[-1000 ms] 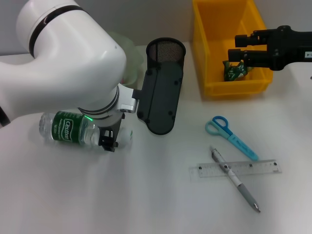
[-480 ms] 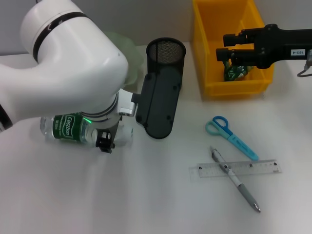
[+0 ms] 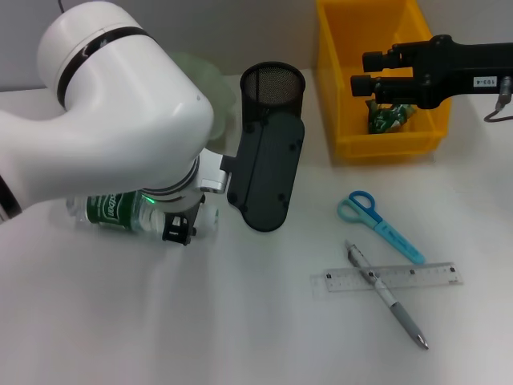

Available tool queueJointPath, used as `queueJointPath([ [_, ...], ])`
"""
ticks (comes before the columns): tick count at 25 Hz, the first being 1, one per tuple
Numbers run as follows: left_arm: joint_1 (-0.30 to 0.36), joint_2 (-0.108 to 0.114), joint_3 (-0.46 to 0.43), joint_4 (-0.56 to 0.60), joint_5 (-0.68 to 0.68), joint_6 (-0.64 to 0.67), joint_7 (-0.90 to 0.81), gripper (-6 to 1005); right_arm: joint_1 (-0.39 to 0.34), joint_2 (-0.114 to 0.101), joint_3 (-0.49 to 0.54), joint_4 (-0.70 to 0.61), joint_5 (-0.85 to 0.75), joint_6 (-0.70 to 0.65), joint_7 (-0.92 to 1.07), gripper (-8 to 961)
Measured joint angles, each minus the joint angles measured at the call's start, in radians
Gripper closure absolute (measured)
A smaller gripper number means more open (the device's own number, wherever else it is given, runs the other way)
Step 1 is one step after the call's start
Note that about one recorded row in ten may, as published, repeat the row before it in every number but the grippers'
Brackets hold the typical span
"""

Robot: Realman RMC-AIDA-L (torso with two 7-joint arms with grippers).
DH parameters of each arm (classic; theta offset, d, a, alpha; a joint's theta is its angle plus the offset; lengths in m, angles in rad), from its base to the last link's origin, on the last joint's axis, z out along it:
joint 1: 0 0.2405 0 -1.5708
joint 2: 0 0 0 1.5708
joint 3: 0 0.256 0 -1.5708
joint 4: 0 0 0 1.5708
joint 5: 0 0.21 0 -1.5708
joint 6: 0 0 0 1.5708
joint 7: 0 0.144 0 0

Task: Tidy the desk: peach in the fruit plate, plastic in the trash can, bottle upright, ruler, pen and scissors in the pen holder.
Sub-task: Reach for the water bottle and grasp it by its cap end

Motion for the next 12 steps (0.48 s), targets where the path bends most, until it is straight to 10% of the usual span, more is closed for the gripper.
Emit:
queueJointPath([
  [12, 0.008, 0.0, 0.003, 0.0, 0.0, 0.002, -0.01, 582, 0.002, 0.01, 0.004, -0.016, 0.009, -0.004, 0.003, 439],
])
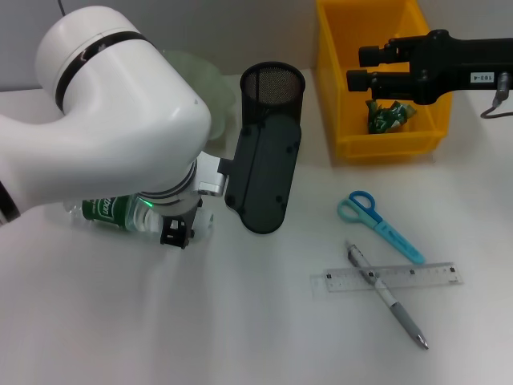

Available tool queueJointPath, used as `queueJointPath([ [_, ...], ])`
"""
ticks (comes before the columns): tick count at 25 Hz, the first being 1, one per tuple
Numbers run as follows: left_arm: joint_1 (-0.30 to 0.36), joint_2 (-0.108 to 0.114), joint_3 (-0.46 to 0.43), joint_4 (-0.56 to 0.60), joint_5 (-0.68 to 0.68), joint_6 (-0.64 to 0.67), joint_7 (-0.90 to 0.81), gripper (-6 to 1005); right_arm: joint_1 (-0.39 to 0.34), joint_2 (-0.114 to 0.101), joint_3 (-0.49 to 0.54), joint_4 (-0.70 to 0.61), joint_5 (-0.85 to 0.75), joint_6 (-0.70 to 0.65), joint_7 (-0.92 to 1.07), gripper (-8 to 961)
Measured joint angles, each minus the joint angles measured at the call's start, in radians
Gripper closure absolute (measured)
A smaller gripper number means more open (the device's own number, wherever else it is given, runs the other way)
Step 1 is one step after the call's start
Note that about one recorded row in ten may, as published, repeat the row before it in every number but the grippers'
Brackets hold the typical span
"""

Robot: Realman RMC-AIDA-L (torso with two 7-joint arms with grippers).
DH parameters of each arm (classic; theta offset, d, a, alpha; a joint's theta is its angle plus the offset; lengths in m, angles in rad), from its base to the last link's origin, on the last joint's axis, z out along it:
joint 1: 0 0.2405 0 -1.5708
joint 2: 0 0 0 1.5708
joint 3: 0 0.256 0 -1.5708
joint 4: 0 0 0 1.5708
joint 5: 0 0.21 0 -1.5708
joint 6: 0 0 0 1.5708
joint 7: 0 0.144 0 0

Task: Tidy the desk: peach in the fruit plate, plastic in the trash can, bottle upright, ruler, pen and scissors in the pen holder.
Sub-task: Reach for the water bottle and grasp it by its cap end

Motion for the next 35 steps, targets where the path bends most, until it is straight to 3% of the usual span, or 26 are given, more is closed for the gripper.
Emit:
queueJointPath([
  [6, 0.011, 0.0, -0.004, 0.023, 0.034, 0.003, -0.026, 587, -0.003, 0.0, 0.0, -0.001, 0.001, 0.001, 0.0, 439],
  [12, 0.039, 0.0, -0.013, 0.086, 0.106, 0.012, -0.074, 642, -0.004, 0.0, 0.002, -0.002, -0.001, 0.002, 0.0, 440],
  [22, 0.047, 0.002, -0.029, 0.115, 0.115, 0.035, -0.093, 758, -0.001, -0.003, 0.005, 0.001, -0.004, 0.002, 0.002, 440],
  [30, 0.078, 0.005, -0.052, 0.158, 0.115, 0.028, -0.102, 746, -0.011, -0.002, 0.005, 0.008, -0.003, 0.004, 0.005, 440],
  [31, 0.118, 0.009, -0.09, 0.22, 0.116, 0.025, -0.116, 745, -0.015, -0.002, 0.006, 0.006, 0.0, 0.004, 0.006, 440],
  [32, 0.118, 0.009, -0.09, 0.22, 0.116, 0.025, -0.116, 743, -0.015, -0.002, 0.006, 0.006, 0.0, 0.004, 0.006, 440],
  [34, 0.204, 0.011, -0.164, 0.317, 0.116, -0.011, -0.111, 740, -0.016, -0.001, 0.006, 0.005, 0.001, 0.004, 0.006, 440],
  [35, 0.295, 0.011, -0.22, 0.401, 0.116, -0.084, -0.099, 739, -0.016, 0.0, 0.006, 0.003, 0.001, 0.003, 0.006, 440],
])
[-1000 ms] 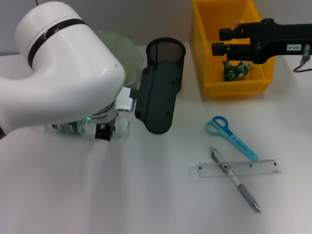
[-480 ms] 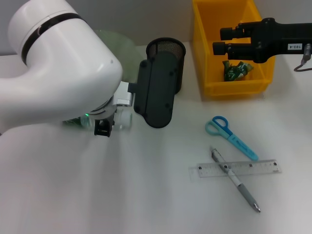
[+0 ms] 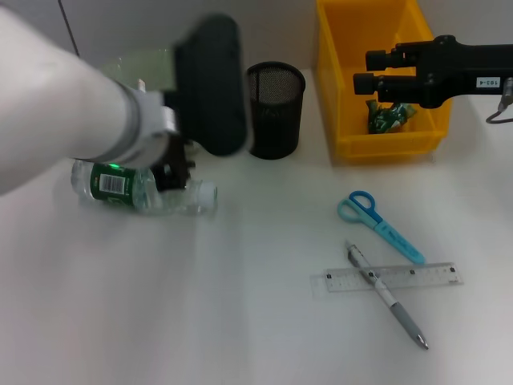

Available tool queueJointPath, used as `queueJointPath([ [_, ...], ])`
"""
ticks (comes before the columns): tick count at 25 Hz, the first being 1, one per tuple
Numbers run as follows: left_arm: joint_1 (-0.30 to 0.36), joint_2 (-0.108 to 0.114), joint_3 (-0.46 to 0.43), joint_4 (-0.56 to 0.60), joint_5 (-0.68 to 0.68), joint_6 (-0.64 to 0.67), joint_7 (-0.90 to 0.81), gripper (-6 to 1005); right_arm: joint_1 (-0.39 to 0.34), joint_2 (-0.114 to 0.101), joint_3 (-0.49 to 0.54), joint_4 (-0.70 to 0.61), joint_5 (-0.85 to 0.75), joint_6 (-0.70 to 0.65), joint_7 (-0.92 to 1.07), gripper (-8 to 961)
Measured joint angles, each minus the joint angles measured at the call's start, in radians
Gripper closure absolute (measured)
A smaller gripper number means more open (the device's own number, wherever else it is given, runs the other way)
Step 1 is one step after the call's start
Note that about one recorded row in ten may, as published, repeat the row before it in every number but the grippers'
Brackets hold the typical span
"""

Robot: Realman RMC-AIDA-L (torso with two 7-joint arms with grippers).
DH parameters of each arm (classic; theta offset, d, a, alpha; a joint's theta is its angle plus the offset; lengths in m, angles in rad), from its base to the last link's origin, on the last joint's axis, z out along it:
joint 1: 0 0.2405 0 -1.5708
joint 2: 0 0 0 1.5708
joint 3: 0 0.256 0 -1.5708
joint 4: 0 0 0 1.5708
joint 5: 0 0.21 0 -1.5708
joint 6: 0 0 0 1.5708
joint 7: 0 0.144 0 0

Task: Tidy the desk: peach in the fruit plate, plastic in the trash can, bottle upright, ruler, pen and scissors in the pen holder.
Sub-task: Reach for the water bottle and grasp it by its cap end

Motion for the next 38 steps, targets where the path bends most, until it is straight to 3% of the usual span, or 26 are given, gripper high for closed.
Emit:
queueJointPath([
  [2, 0.038, 0.0, -0.014, 0.025, 0.0, -0.041, 0.008, 735, 0.002, 0.0, 0.0, 0.0, 0.0, -0.004, 0.001, 440],
  [5, 0.202, -0.003, -0.052, 0.105, -0.018, -0.266, 0.026, 730, 0.009, 0.003, 0.0, 0.002, 0.001, -0.008, 0.005, 440],
  [9, 0.272, -0.003, -0.069, 0.12, -0.057, -0.38, 0.022, 724, 0.011, 0.014, 0.0, -0.005, 0.002, -0.008, 0.023, 440],
  [10, 0.339, 0.0, -0.091, 0.12, -0.147, -0.512, 0.036, 722, 0.012, 0.022, 0.0, -0.014, 0.002, -0.009, 0.033, 440],
  [13, 0.364, 0.002, -0.104, 0.11, -0.21, -0.583, 0.055, 718, 0.012, 0.03, 0.001, -0.019, 0.002, -0.006, 0.042, 440],
  [14, 0.389, 0.003, -0.119, 0.072, -0.327, -0.698, 0.094, 716, 0.013, 0.034, 0.002, -0.021, 0.002, 0.0, 0.045, 440],
  [15, 0.393, 0.003, -0.124, 0.031, -0.408, -0.77, 0.123, 714, 0.014, 0.043, 0.004, -0.021, 0.009, 0.02, 0.049, 440],
  [18, 0.391, 0.003, -0.126, 0.005, -0.457, -0.809, 0.138, 709, 0.014, 0.053, 0.005, -0.021, 0.036, 0.044, 0.049, 440],
  [20, 0.371, 0.003, -0.13, -0.107, -0.622, -0.958, 0.157, 706, 0.005, 0.067, 0.005, -0.011, 0.115, 0.075, 0.048, 440],
  [23, 0.362, 0.003, -0.128, -0.157, -0.692, -1.026, 0.157, 701, -0.009, 0.078, 0.004, 0.004, 0.193, 0.089, 0.035, 440],
  [25, 0.359, 0.003, -0.124, -0.167, -0.714, -1.04, 0.157, 698, -0.034, 0.096, -0.001, 0.014, 0.281, 0.084, -0.018, 440],
  [29, 0.361, 0.0, -0.079, -0.169, -0.758, -1.091, 0.151, 692, -0.054, 0.113, 0.001, 0.008, 0.31, 0.083, -0.058, 440],
  [31, 0.362, 0.0, -0.06, -0.168, -0.769, -1.116, 0.149, 689, -0.064, 0.115, 0.003, 0.007, 0.315, 0.091, -0.08, 440],
  [33, 0.364, -0.001, 0.016, -0.169, -0.819, -1.235, 0.144, 685, -0.069, 0.108, 0.007, 0.01, 0.315, 0.1, -0.092, 440],
  [36, 0.361, -0.002, 0.059, -0.181, -0.842, -1.305, 0.13, 680, -0.078, 0.091, 0.01, 0.018, 0.313, 0.105, -0.097, 440],
  [37, 0.358, -0.001, 0.129, -0.212, -0.852, -1.429, 0.053, 679, -0.086, 0.081, 0.008, 0.019, 0.31, 0.105, -0.099, 440],
  [38, 0.358, -0.001, 0.146, -0.226, -0.85, -1.466, 0.02, 677, -0.086, 0.081, 0.008, 0.019, 0.31, 0.105, -0.099, 440],
])
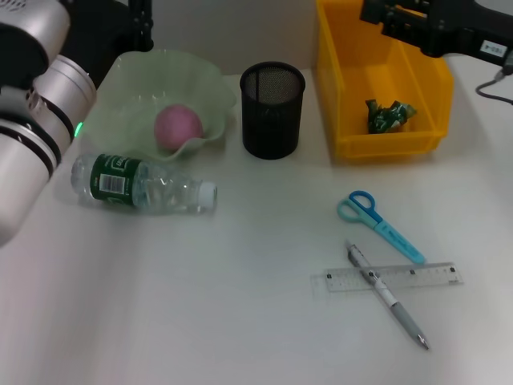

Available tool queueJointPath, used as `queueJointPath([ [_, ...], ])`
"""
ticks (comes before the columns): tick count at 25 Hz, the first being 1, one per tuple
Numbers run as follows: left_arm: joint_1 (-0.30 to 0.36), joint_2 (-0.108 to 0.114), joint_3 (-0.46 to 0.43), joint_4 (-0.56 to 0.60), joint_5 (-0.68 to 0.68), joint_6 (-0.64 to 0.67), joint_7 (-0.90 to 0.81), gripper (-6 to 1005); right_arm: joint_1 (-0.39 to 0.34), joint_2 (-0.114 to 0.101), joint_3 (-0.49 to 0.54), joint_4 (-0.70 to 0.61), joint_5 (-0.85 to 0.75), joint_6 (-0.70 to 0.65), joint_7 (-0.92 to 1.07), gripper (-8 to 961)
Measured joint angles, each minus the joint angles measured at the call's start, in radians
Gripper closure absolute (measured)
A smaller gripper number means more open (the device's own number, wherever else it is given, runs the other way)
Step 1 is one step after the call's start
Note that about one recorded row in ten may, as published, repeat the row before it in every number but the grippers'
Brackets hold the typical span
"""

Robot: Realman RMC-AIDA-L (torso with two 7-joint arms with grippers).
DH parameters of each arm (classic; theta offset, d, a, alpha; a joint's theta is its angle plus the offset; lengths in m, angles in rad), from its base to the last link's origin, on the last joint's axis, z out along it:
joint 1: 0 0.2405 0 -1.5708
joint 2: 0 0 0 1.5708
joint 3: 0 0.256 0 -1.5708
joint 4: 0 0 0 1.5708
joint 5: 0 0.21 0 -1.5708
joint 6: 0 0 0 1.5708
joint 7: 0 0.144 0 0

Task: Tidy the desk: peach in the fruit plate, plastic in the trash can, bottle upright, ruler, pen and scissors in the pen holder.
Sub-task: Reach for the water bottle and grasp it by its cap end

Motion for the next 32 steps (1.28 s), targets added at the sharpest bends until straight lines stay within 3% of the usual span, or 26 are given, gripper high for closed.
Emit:
queueJointPath([
  [3, -0.001, 0.001, 0.029, -0.034, 0.009, -0.076, -0.073, 672, -0.011, -0.013, -0.008, -0.001, -0.005, -0.005, -0.001, 440],
  [7, -0.034, 0.0, 0.106, -0.211, 0.109, -0.307, -0.342, 666, -0.012, -0.025, -0.009, -0.013, -0.033, -0.011, 0.022, 440],
  [15, -0.109, -0.003, 0.063, -0.353, 0.098, -0.338, -0.591, 653, -0.008, -0.019, -0.017, -0.055, -0.056, -0.011, 0.059, 440],
  [16, -0.114, -0.003, 0.058, -0.361, 0.085, -0.336, -0.596, 435, -0.008, -0.019, -0.017, -0.055, -0.056, -0.011, 0.059, 440],
  [23, -0.126, -0.007, 0.07, -0.439, 0.039, -0.488, -0.597, 293, 0.006, -0.018, -0.019, -0.055, -0.071, -0.009, 0.078, 440],
  [27, -0.129, -0.004, 0.124, -0.45, 0.038, -0.541, -0.597, 212, 0.019, -0.013, -0.019, -0.055, -0.101, -0.004, 0.1, 440],
  [31, -0.128, 0.004, 0.146, -0.439, 0.066, -0.527, -0.597, 233, 0.02, -0.008, -0.019, -0.055, -0.107, -0.003, 0.102, 440],
  [32, -0.114, 0.014, 0.15, -0.398, 0.129, -0.482, -0.597, 238, 0.02, -0.007, -0.019, -0.055, -0.11, -0.001, 0.102, 440],
])
